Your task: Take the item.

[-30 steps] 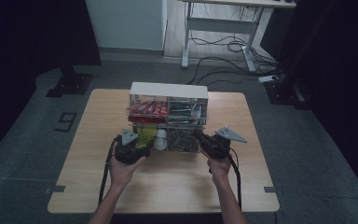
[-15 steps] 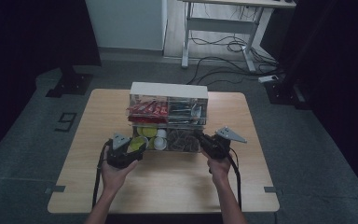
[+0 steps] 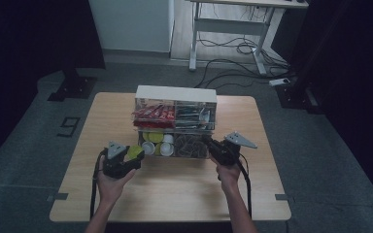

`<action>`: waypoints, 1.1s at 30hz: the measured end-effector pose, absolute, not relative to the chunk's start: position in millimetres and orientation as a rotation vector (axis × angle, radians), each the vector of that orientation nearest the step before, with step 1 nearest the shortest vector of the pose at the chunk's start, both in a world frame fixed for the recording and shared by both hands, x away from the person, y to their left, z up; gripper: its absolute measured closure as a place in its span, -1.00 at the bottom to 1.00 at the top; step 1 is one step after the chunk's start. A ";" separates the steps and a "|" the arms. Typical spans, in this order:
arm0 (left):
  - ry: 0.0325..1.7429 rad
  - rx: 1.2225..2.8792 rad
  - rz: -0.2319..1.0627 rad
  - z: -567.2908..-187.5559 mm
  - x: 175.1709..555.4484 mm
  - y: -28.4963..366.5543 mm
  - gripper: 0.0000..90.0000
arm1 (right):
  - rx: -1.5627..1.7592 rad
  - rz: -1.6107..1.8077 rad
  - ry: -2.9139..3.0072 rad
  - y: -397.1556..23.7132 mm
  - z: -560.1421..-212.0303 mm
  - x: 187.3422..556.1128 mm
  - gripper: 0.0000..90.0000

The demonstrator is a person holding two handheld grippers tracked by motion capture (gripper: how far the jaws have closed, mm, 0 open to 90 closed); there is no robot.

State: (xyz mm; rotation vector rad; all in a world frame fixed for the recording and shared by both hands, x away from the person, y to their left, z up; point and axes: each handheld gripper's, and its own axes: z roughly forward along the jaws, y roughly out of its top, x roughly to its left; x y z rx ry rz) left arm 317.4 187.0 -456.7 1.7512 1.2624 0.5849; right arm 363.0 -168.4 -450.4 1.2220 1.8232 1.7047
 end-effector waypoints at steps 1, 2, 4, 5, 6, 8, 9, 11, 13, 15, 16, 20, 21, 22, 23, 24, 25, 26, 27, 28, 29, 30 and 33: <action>1.266 1.748 0.585 -457.3 316.3 188.7 -0.15 | 1.222 1.705 1.823 -168.5 -450.4 363.0 0.98; 1.270 1.743 0.583 -458.1 315.4 190.8 -0.15 | 1.223 1.705 1.823 -168.6 -450.4 363.1 0.98; 1.278 1.737 0.580 -459.7 314.4 193.6 -0.15 | 1.222 1.705 1.823 -168.7 -450.6 363.2 0.98; 1.282 1.735 0.579 -460.6 314.2 194.9 -0.15 | 1.223 1.705 1.823 -168.7 -450.6 363.2 0.98; 1.289 1.734 0.575 -462.1 313.9 197.2 -0.15 | 1.223 1.705 1.823 -168.7 -450.7 363.2 0.98; 1.300 1.731 0.570 -464.6 313.4 200.6 -0.15 | 1.224 1.705 1.824 -168.7 -450.7 363.0 0.98; 1.305 1.729 0.569 -465.4 313.0 201.9 -0.15 | 1.223 1.704 1.825 -168.8 -450.8 363.1 0.98; 1.314 1.726 0.568 -467.1 312.1 205.3 -0.15 | 1.223 1.704 1.826 -169.0 -450.9 363.3 0.98; 1.321 1.721 0.568 -468.6 311.3 208.8 -0.15 | 1.223 1.703 1.827 -169.1 -451.0 363.4 0.98; 1.327 1.712 0.569 -469.7 310.7 210.8 -0.15 | 1.223 1.703 1.825 -169.1 -451.1 363.6 0.98; 1.329 1.713 0.569 -469.9 310.1 211.9 -0.15 | 1.225 1.703 1.826 -169.1 -451.2 363.6 0.98; 1.338 1.708 0.570 -472.6 308.1 215.7 -0.15 | 1.226 1.701 1.827 -169.0 -451.3 363.5 0.98; 1.341 1.708 0.569 -473.5 307.8 216.8 -0.15 | 1.226 1.701 1.826 -169.0 -451.4 363.5 0.98; 1.346 1.705 0.570 -474.6 307.6 217.6 -0.15 | 1.226 1.701 1.826 -169.0 -451.5 363.5 0.98; 1.348 1.703 0.571 -475.5 307.5 218.3 -0.15 | 1.227 1.700 1.826 -169.0 -451.5 363.6 0.98; 1.351 1.702 0.571 -476.6 307.3 219.3 -0.15 | 1.225 1.699 1.826 -169.0 -451.6 363.6 0.98; 1.355 1.703 0.570 -478.0 307.0 220.5 -0.15 | 1.226 1.699 1.827 -168.9 -451.6 363.7 0.98; 1.359 1.704 0.572 -479.1 306.8 221.3 -0.15 | 1.226 1.701 1.826 -168.9 -451.8 363.7 0.98; 1.364 1.703 0.572 -480.1 306.4 222.4 -0.15 | 1.227 1.701 1.826 -168.9 -451.8 363.7 0.98; 1.368 1.703 0.573 -481.1 306.1 223.6 -0.15 | 1.226 1.700 1.826 -168.9 -451.8 363.7 0.98; 1.372 1.702 0.575 -482.3 305.7 224.9 -0.15 | 1.226 1.700 1.826 -168.9 -451.8 363.7 0.98; 1.376 1.703 0.576 -483.5 305.3 226.2 -0.15 | 1.226 1.700 1.826 -168.9 -451.8 363.6 0.98; 1.392 1.704 0.579 -487.6 303.9 230.8 -0.15 | 1.226 1.699 1.826 -168.8 -451.8 363.6 0.98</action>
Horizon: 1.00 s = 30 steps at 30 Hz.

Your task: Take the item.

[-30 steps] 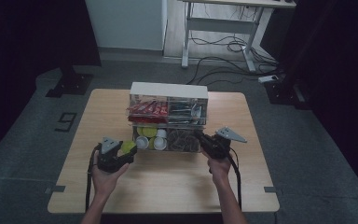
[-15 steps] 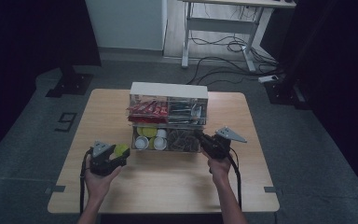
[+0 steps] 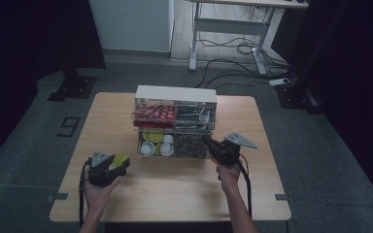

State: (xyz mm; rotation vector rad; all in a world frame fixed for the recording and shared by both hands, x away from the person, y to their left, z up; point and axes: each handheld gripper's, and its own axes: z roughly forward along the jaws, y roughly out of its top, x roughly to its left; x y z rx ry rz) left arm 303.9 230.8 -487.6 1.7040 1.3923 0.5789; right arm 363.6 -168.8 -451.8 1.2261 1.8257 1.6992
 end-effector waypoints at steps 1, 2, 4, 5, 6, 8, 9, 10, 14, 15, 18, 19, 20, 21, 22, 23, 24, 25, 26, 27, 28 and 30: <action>1.399 1.705 0.580 -489.0 303.5 232.4 -0.15 | 1.226 1.699 1.826 -168.8 -451.8 363.6 0.98; 1.405 1.706 0.579 -490.5 303.2 233.9 -0.15 | 1.226 1.699 1.826 -168.8 -451.8 363.6 0.98; 1.416 1.708 0.579 -493.6 303.2 236.9 -0.15 | 1.225 1.698 1.826 -168.8 -451.9 363.6 0.98; 1.421 1.709 0.580 -494.7 303.2 237.9 -0.15 | 1.225 1.698 1.826 -168.8 -451.9 363.6 0.98; 1.427 1.711 0.582 -496.4 303.4 239.2 -0.15 | 1.225 1.698 1.826 -168.8 -451.9 363.6 0.98; 1.439 1.715 0.585 -500.0 304.0 241.6 -0.15 | 1.225 1.698 1.826 -168.8 -452.0 363.6 0.98; 1.448 1.721 0.585 -502.2 304.6 243.1 -0.15 | 1.225 1.698 1.826 -168.9 -452.0 363.6 0.98; 1.461 1.724 0.582 -505.6 305.6 244.7 -0.15 | 1.225 1.697 1.826 -168.8 -452.0 363.6 0.98; 1.499 1.741 0.570 -516.6 309.1 248.7 -0.15 | 1.225 1.696 1.825 -168.8 -452.2 363.7 0.98; 1.507 1.747 0.564 -518.8 309.7 249.3 -0.15 | 1.225 1.694 1.827 -168.8 -452.3 363.7 0.98; 1.522 1.767 0.566 -523.9 311.0 249.5 -0.15 | 1.225 1.693 1.827 -168.8 -452.4 363.8 0.98; 1.526 1.771 0.559 -525.6 311.6 249.5 -0.15 | 1.225 1.692 1.827 -168.8 -452.5 363.8 0.98; 1.528 1.775 0.559 -526.6 311.9 249.4 -0.15 | 1.226 1.692 1.827 -168.8 -452.5 363.8 0.98; 1.530 1.780 0.558 -527.7 312.5 249.0 -0.15 | 1.226 1.691 1.827 -168.8 -452.6 363.8 0.98; 1.527 1.780 0.557 -528.5 312.9 248.8 -0.15 | 1.225 1.691 1.827 -168.7 -452.6 363.8 0.98; 1.528 1.777 0.554 -528.8 313.2 248.2 -0.15 | 1.225 1.690 1.827 -168.7 -452.7 363.8 0.98; 1.525 1.780 0.554 -528.9 313.7 247.7 -0.15 | 1.225 1.690 1.828 -168.7 -452.7 363.8 0.98; 1.524 1.783 0.553 -528.7 313.9 247.2 -0.15 | 1.225 1.689 1.828 -168.7 -452.8 363.9 0.98; 1.525 1.786 0.552 -528.5 314.1 246.6 -0.15 | 1.226 1.689 1.828 -168.7 -452.8 363.8 0.98; 1.522 1.783 0.553 -528.8 314.4 245.7 -0.15 | 1.226 1.689 1.828 -168.7 -452.8 363.8 0.98; 1.520 1.784 0.553 -528.8 314.6 245.4 -0.15 | 1.225 1.688 1.828 -168.7 -452.8 363.8 0.98; 1.516 1.785 0.554 -529.1 314.6 245.0 -0.15 | 1.225 1.689 1.829 -168.8 -452.8 363.8 0.98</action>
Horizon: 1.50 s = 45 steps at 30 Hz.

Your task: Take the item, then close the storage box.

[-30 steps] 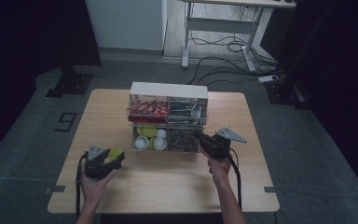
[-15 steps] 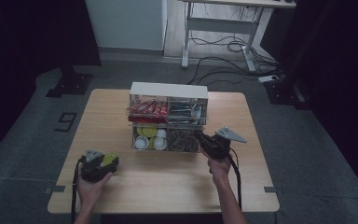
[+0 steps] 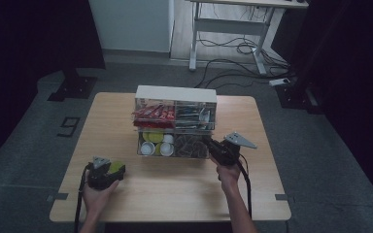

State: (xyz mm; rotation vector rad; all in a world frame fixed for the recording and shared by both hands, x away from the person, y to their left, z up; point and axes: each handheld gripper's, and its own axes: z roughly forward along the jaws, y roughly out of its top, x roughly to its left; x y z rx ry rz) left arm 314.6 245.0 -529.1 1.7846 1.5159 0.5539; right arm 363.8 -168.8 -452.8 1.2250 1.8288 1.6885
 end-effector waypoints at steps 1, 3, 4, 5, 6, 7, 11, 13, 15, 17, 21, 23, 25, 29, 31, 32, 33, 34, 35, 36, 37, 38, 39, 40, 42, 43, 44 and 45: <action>1.508 1.791 0.553 -529.0 314.4 245.1 -0.15 | 1.225 1.689 1.829 -168.8 -452.9 363.8 0.98; 1.493 1.794 0.557 -528.4 313.6 245.1 -0.19 | 1.225 1.688 1.829 -168.8 -452.9 363.7 0.98; 1.485 1.786 0.561 -527.4 312.9 245.2 -0.23 | 1.225 1.688 1.829 -168.8 -452.9 363.7 0.98; 1.478 1.783 0.565 -526.2 312.3 245.5 -0.25 | 1.224 1.687 1.828 -168.7 -453.0 363.7 0.98; 1.467 1.778 0.569 -523.9 311.2 245.8 -0.28 | 1.224 1.686 1.828 -168.7 -453.1 363.7 0.98; 1.460 1.771 0.577 -522.0 310.0 246.0 -0.30 | 1.223 1.684 1.827 -168.6 -453.3 363.7 0.98; 1.434 1.738 0.588 -514.9 303.5 247.1 -0.31 | 1.227 1.678 1.829 -168.5 -454.2 363.9 0.98; 1.425 1.722 0.592 -510.6 299.8 247.2 -0.31 | 1.226 1.676 1.830 -168.5 -454.2 364.0 0.98; 1.411 1.716 0.597 -506.0 296.6 246.5 -0.31 | 1.228 1.675 1.830 -168.5 -454.2 363.8 0.98; 1.399 1.712 0.602 -501.5 293.8 244.9 -0.31 | 1.231 1.676 1.829 -168.4 -454.4 363.6 0.98; 1.367 1.711 0.623 -492.3 287.3 240.0 -0.28 | 1.231 1.675 1.830 -168.6 -454.6 363.1 0.98; 1.355 1.710 0.627 -489.8 284.9 238.3 -0.25 | 1.232 1.674 1.830 -168.8 -454.6 363.0 0.98; 1.350 1.707 0.622 -488.3 282.9 237.1 -0.25 | 1.231 1.671 1.832 -169.1 -454.8 362.7 0.98; 1.339 1.710 0.610 -487.0 280.5 235.3 -0.26 | 1.233 1.670 1.830 -169.5 -455.7 361.7 0.98; 1.335 1.708 0.602 -486.3 280.3 235.5 -0.26 | 1.236 1.667 1.830 -170.1 -456.1 361.1 0.98; 1.334 1.707 0.598 -486.0 280.3 235.7 -0.26 | 1.236 1.666 1.829 -170.7 -456.1 360.8 0.98; 1.335 1.707 0.594 -486.2 280.3 236.0 -0.27 | 1.240 1.667 1.826 -171.7 -455.9 360.3 0.98; 1.336 1.708 0.587 -486.5 280.3 236.4 -0.27 | 1.241 1.669 1.823 -172.5 -455.8 359.9 0.98; 1.337 1.706 0.578 -487.1 280.2 236.9 -0.27 | 1.241 1.669 1.821 -173.2 -455.6 359.7 0.98; 1.339 1.706 0.571 -488.2 280.0 237.4 -0.28 | 1.242 1.671 1.819 -174.1 -455.6 359.1 0.98; 1.345 1.703 0.567 -489.2 279.8 237.4 -0.28 | 1.246 1.673 1.817 -175.0 -455.4 358.2 0.98; 1.347 1.704 0.561 -490.0 279.8 237.5 -0.28 | 1.246 1.672 1.816 -175.6 -455.5 357.6 0.98; 1.351 1.704 0.555 -491.0 280.0 237.2 -0.28 | 1.245 1.671 1.816 -176.1 -455.7 357.2 0.98; 1.351 1.709 0.550 -491.8 280.1 236.8 -0.28 | 1.248 1.670 1.815 -176.4 -455.9 356.4 0.98; 1.351 1.712 0.548 -493.0 280.5 235.7 -0.28 | 1.253 1.667 1.818 -176.5 -456.7 354.7 0.98; 1.349 1.714 0.545 -493.3 280.6 235.5 -0.28 | 1.254 1.666 1.820 -176.6 -457.3 353.9 0.98; 1.349 1.716 0.544 -493.6 280.6 235.3 -0.28 | 1.254 1.663 1.822 -176.9 -457.8 353.3 0.98; 1.350 1.718 0.542 -494.0 280.6 235.3 -0.28 | 1.258 1.661 1.825 -177.1 -458.2 352.4 0.98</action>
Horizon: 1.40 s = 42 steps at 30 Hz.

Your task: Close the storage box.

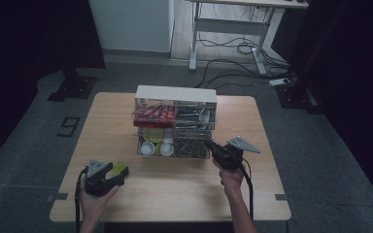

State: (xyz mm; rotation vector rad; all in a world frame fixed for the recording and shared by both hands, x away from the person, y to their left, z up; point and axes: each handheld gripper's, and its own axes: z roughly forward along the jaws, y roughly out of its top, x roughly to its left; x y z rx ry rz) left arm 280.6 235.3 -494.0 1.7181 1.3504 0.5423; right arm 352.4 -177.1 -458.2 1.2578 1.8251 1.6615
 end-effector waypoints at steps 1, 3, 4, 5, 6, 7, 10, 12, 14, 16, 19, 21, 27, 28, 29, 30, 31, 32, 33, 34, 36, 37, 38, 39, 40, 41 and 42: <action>1.351 1.719 0.541 -494.2 280.6 235.4 -0.28 | 1.261 1.658 1.827 -177.5 -458.8 351.6 0.98; 1.355 1.717 0.536 -494.8 280.6 235.6 -0.28 | 1.262 1.654 1.829 -177.7 -460.1 350.4 0.98; 1.357 1.717 0.535 -495.0 280.4 235.8 -0.28 | 1.266 1.651 1.832 -177.4 -460.5 349.7 0.98; 1.359 1.715 0.532 -495.0 280.1 235.7 -0.28 | 1.266 1.645 1.836 -177.0 -461.7 348.5 0.98; 1.359 1.715 0.530 -495.3 279.8 235.5 -0.28 | 1.270 1.642 1.840 -176.7 -462.4 347.8 0.98; 1.358 1.719 0.528 -495.7 279.5 235.2 -0.28 | 1.270 1.638 1.842 -176.6 -463.3 347.0 0.98; 1.356 1.732 0.520 -497.3 279.2 233.0 -0.28 | 1.278 1.625 1.853 -177.2 -465.8 344.4 0.98; 1.355 1.737 0.517 -497.9 279.4 232.0 -0.28 | 1.284 1.612 1.860 -178.3 -468.5 342.2 0.98; 1.355 1.737 0.516 -498.2 279.4 230.9 -0.28 | 1.287 1.601 1.863 -179.2 -470.8 340.9 0.98; 1.355 1.738 0.515 -498.0 279.3 230.4 -0.29 | 1.290 1.591 1.869 -179.6 -473.2 339.9 0.98; 1.351 1.733 0.504 -496.2 278.3 230.7 -0.29 | 1.297 1.581 1.876 -179.5 -475.9 338.4 0.98; 1.350 1.727 0.506 -494.9 277.1 231.1 -0.29 | 1.298 1.575 1.877 -179.9 -477.9 338.0 0.98; 1.343 1.720 0.505 -492.0 275.4 232.3 -0.29 | 1.322 1.559 1.884 -182.7 -483.4 336.4 0.97; 1.343 1.723 0.507 -492.3 275.5 232.1 -0.29 | 1.323 1.556 1.886 -183.0 -484.2 336.5 0.97; 1.345 1.727 0.506 -493.0 275.9 231.8 -0.29 | 1.328 1.549 1.891 -183.2 -485.4 336.9 0.97; 1.347 1.730 0.503 -493.9 276.4 231.4 -0.29 | 1.330 1.544 1.894 -183.1 -486.3 337.5 0.97; 1.348 1.732 0.500 -494.6 276.7 231.1 -0.29 | 1.332 1.539 1.896 -183.0 -486.9 337.8 0.97; 1.349 1.735 0.500 -495.4 277.1 230.7 -0.29 | 1.332 1.538 1.895 -183.0 -487.2 337.9 0.97; 1.349 1.738 0.496 -496.0 277.3 230.4 -0.29 | 1.331 1.534 1.897 -182.9 -487.4 337.8 0.97; 1.350 1.737 0.495 -496.5 277.5 230.0 -0.29 | 1.331 1.532 1.898 -182.9 -487.5 337.7 0.96; 1.350 1.742 0.492 -497.2 277.7 229.3 -0.29 | 1.338 1.529 1.904 -183.0 -488.6 337.7 0.96; 1.349 1.743 0.490 -497.3 277.7 229.1 -0.29 | 1.343 1.526 1.907 -183.1 -490.1 337.7 0.96; 1.349 1.744 0.490 -497.5 277.7 228.8 -0.29 | 1.349 1.525 1.910 -183.0 -491.3 337.8 0.96; 1.350 1.746 0.489 -497.8 277.7 228.5 -0.29 | 1.356 1.516 1.916 -182.6 -493.0 337.9 0.96; 1.350 1.747 0.488 -498.0 277.5 228.0 -0.29 | 1.365 1.511 1.921 -181.9 -494.6 337.7 0.96; 1.351 1.747 0.488 -498.1 277.5 227.6 -0.29 | 1.374 1.509 1.929 -180.9 -496.4 337.0 0.96; 1.351 1.747 0.488 -498.1 277.4 227.5 -0.29 | 1.377 1.505 1.934 -180.0 -497.4 336.6 0.96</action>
